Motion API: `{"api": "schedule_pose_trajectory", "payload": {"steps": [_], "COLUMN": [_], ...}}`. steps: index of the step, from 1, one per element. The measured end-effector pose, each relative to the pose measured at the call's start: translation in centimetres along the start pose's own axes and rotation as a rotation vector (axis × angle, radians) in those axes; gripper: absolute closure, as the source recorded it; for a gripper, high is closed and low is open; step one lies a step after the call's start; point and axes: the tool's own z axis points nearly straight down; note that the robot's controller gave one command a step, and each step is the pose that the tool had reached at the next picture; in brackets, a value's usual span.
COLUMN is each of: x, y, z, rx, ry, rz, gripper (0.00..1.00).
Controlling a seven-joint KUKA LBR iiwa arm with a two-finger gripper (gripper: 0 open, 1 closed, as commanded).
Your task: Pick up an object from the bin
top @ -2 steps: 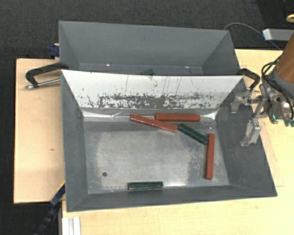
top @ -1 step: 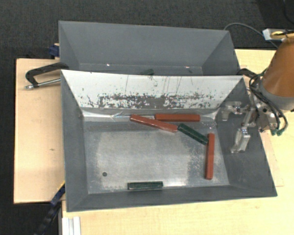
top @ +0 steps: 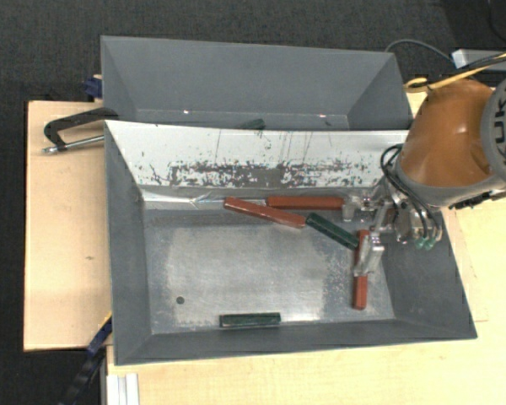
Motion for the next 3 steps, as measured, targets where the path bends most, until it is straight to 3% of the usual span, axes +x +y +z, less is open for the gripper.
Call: {"api": "schedule_pose_trajectory", "payload": {"steps": [1, 2, 3], "x": [-1.3, -2.2, -2.2], "y": [0.5, -4.5, -4.5], "z": [2.3, 6.9, 6.9], "rx": [-0.006, 0.000, 0.000], "ry": [-0.004, -0.003, -0.003], "rz": [-0.040, -0.107, -0.108], "gripper": [0.00, 1.00, 0.00]}}
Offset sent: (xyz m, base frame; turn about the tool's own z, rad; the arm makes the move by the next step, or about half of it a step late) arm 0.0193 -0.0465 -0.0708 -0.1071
